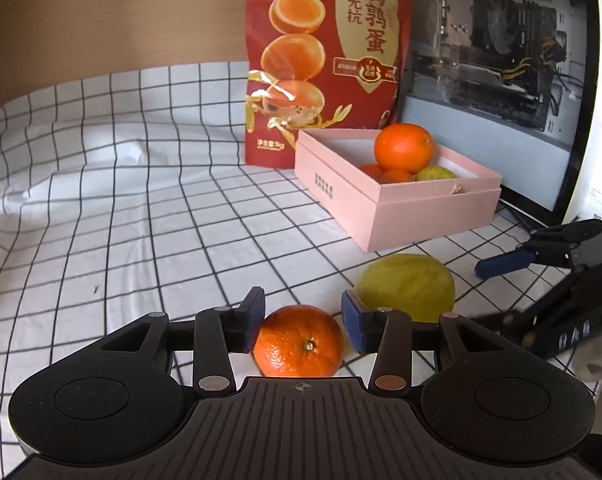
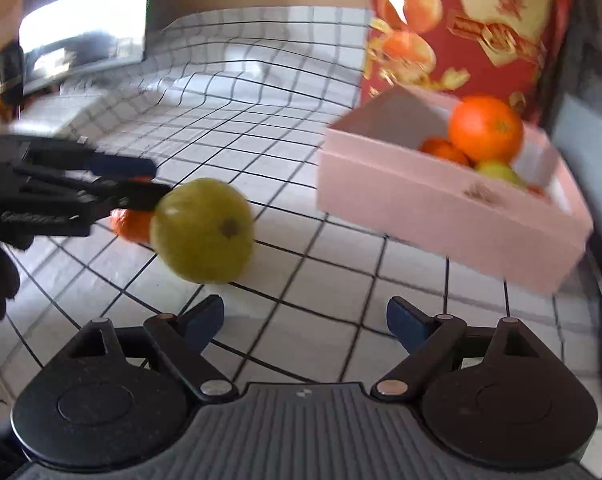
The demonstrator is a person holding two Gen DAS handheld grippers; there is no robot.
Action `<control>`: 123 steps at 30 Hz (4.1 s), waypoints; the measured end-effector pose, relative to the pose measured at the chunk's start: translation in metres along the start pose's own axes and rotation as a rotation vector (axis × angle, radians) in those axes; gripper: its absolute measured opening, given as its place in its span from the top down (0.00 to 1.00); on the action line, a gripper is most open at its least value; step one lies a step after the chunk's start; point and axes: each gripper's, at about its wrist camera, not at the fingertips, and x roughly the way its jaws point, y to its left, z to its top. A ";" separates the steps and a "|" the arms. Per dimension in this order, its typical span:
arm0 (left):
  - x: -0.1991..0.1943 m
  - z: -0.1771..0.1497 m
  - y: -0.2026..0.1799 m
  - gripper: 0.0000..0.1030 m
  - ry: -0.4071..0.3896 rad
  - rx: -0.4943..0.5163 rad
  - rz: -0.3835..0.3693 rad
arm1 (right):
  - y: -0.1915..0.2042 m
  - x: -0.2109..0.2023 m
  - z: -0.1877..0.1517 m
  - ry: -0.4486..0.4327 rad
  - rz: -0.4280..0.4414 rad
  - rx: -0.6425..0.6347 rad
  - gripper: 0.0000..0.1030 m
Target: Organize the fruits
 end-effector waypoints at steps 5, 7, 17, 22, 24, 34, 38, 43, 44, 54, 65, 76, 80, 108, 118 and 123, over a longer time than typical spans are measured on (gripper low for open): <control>0.000 -0.004 0.007 0.51 -0.001 -0.025 -0.013 | -0.013 -0.003 -0.003 0.005 -0.006 0.021 0.12; 0.002 -0.004 0.006 0.51 -0.005 -0.030 -0.009 | -0.006 -0.002 -0.005 0.010 -0.033 -0.012 0.09; 0.010 -0.009 0.014 0.47 0.021 -0.143 -0.059 | -0.005 0.001 -0.004 0.029 -0.025 -0.001 0.00; 0.011 -0.009 0.008 0.48 0.020 -0.124 -0.052 | -0.007 0.000 -0.005 0.027 -0.012 -0.010 0.00; 0.011 -0.010 0.007 0.48 0.015 -0.129 -0.045 | -0.007 0.000 -0.005 0.026 -0.011 -0.012 0.00; -0.002 -0.019 0.041 0.48 -0.069 -0.382 0.069 | -0.007 -0.002 -0.006 0.028 0.002 -0.029 0.00; 0.002 -0.017 0.042 0.48 -0.057 -0.397 0.092 | -0.003 -0.005 -0.007 0.029 0.018 -0.046 0.01; 0.003 -0.016 0.033 0.48 -0.042 -0.371 0.156 | 0.006 -0.014 -0.001 -0.008 0.090 -0.083 0.03; 0.003 -0.016 0.030 0.48 -0.041 -0.360 0.168 | 0.007 -0.014 0.003 -0.016 0.103 -0.080 0.03; 0.002 -0.016 0.020 0.48 -0.034 -0.309 0.211 | 0.029 0.018 0.034 -0.015 0.181 -0.131 0.12; 0.002 -0.017 0.024 0.48 -0.040 -0.336 0.192 | 0.021 0.021 0.029 0.024 0.124 -0.091 0.41; 0.002 -0.016 0.021 0.48 -0.035 -0.319 0.203 | -0.046 -0.007 0.001 0.014 -0.035 0.049 0.41; 0.002 -0.016 0.020 0.48 -0.034 -0.309 0.207 | -0.052 -0.013 -0.005 0.007 -0.062 0.040 0.41; 0.098 0.106 -0.031 0.51 -0.184 -0.272 -0.213 | -0.078 -0.069 0.041 -0.121 -0.131 0.105 0.41; 0.085 0.067 0.035 0.51 -0.292 -0.434 -0.120 | -0.081 -0.001 0.159 -0.048 -0.057 0.172 0.41; 0.073 0.061 0.058 0.51 -0.317 -0.526 -0.099 | -0.081 0.085 0.203 0.078 -0.156 0.212 0.41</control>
